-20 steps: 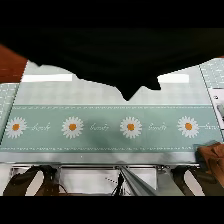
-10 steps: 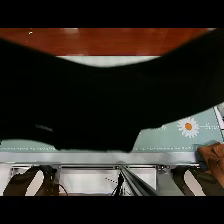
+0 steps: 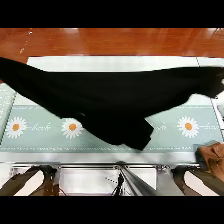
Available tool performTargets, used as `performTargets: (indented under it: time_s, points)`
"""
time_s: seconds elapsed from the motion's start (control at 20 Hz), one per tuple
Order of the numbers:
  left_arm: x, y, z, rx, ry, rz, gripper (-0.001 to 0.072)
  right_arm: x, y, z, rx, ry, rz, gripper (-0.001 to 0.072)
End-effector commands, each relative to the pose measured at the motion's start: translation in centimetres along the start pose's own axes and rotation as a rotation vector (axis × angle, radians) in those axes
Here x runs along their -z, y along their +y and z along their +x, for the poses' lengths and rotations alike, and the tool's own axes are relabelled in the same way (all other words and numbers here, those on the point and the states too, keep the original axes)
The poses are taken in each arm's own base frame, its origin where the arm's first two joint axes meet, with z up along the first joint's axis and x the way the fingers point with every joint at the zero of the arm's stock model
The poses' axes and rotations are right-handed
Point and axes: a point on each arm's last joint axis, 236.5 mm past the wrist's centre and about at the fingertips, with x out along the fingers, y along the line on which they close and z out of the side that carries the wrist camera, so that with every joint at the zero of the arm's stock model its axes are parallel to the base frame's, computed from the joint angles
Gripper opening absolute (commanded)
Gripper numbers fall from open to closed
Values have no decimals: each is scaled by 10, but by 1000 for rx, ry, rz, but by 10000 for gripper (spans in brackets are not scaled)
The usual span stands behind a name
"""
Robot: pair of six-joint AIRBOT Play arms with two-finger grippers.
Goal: Fold the shirts.
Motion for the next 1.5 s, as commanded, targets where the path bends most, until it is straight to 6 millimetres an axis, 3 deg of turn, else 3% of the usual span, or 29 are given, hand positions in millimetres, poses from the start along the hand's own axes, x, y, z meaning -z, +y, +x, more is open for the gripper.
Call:
performTargets:
  time_s: [0.0, 0.1, 0.2, 0.35, 0.5, 0.6, 0.7, 0.8, 0.9, 1.0, 1.1, 1.15, 1.2, 1.25, 1.45]
  points:
    - [20, 17, 105, 24, 149, -56, 22, -17, -21, 102, -19, 161, -20, 29]
    - [11, 22, 150, 23, 143, -66, 23, -51, -37, 148, -12, 99, -8, 29]
    - [-3, 22, 188, 26, 103, -67, 23, -84, -54, 181, 9, 5, 38, 29]
    - [-4, 7, 241, 60, 109, -70, 24, -109, -68, 218, 18, -66, 83, 29]
    - [40, -18, 288, 104, 276, -45, 24, -106, -69, 253, -21, -30, 121, 30]
    - [71, -28, 304, 123, 393, -35, 24, -100, -71, 267, -31, 1, 133, 30]
    - [81, -26, 301, 125, 443, -51, 27, -100, -71, 268, -30, 4, 129, 30]
    - [75, -11, 276, 120, 462, -73, 135, -98, -69, 263, -34, 10, 122, 30]
    - [59, 9, 234, 104, 434, -117, 325, -94, -66, 255, -37, 24, 99, 30]
    - [42, 25, 189, 73, 349, -166, 401, -88, -66, 248, -29, 46, 71, 30]
    - [42, 24, 144, 79, 293, -187, 403, -85, -68, 243, -16, 55, 59, 30]
    - [56, 9, 129, 125, 299, -203, 428, -85, -68, 242, -14, 51, 56, 30]
    - [74, -11, 121, 190, 319, -232, 564, -85, -68, 242, -15, 52, 57, 30]
    - [98, -38, 119, 279, 351, -265, 621, -84, -68, 242, -15, 56, 57, 30]
    - [204, -124, 142, 511, 482, -421, 622, -82, -67, 241, -17, 68, 57, 30]
